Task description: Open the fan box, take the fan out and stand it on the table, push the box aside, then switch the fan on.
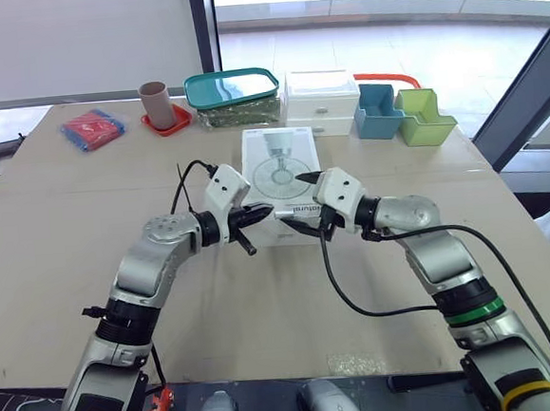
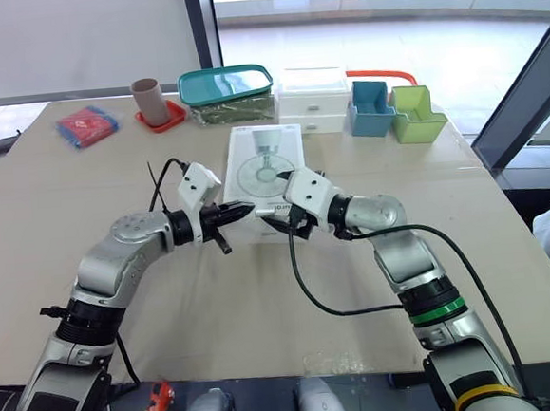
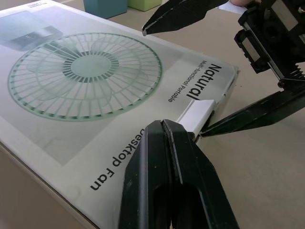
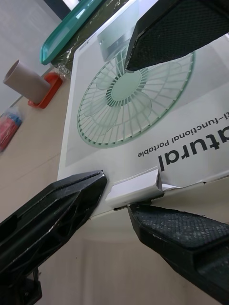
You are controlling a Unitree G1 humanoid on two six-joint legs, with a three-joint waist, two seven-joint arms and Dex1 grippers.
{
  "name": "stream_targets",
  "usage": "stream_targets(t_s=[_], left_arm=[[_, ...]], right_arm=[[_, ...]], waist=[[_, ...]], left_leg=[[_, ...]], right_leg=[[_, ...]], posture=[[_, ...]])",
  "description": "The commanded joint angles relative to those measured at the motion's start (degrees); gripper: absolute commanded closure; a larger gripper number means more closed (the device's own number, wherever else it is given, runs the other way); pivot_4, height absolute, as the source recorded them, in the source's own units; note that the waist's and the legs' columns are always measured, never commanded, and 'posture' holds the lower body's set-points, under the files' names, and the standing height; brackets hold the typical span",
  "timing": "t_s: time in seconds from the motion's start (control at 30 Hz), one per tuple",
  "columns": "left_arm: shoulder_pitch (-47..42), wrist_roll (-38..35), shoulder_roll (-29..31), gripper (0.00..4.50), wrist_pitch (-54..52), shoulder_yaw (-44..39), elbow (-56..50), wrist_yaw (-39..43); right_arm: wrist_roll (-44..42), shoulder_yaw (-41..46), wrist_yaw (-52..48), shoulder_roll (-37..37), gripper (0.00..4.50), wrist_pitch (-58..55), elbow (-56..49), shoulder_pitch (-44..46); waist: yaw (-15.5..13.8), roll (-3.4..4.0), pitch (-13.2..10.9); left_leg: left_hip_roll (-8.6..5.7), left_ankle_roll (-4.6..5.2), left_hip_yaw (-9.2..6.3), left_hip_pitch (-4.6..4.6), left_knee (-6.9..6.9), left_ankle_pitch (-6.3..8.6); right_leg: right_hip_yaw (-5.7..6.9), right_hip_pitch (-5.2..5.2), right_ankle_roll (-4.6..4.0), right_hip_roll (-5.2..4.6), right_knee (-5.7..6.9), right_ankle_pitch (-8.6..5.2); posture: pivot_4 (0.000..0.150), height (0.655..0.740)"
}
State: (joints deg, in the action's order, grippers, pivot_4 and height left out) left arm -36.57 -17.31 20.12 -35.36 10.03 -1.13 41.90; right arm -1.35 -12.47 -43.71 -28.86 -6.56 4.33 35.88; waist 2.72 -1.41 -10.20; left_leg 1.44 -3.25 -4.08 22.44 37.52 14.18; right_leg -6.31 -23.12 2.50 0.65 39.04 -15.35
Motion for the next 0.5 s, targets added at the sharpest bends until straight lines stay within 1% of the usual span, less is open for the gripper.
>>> stream_targets(t_s=[0.03, 0.5], left_arm=[[1.26, 0.52, 0.01, 4.46, -0.98, 1.31, 0.00, 0.45], [1.63, 0.88, -0.24, 4.46, -0.36, 0.89, 1.15, -0.02]], right_arm=[[0.45, 4.13, 3.02, -0.26, 0.00, 2.15, -0.15, 3.03], [0.07, 5.87, 3.96, -0.28, 0.00, 3.09, -0.41, 4.69]], waist=[[0.00, 0.00, 0.00], [0.02, 0.00, 0.00]], left_leg=[[0.00, 0.00, 0.00, 0.00, 0.00, 0.00], [0.00, 0.01, 0.00, 0.01, -0.01, 0.00]], right_leg=[[0.00, 0.00, 0.00, 0.01, 0.00, 0.00], [0.00, 0.00, 0.00, 0.00, 0.00, 0.00]], posture=[[0.150, 0.7400], [0.150, 0.7400]])
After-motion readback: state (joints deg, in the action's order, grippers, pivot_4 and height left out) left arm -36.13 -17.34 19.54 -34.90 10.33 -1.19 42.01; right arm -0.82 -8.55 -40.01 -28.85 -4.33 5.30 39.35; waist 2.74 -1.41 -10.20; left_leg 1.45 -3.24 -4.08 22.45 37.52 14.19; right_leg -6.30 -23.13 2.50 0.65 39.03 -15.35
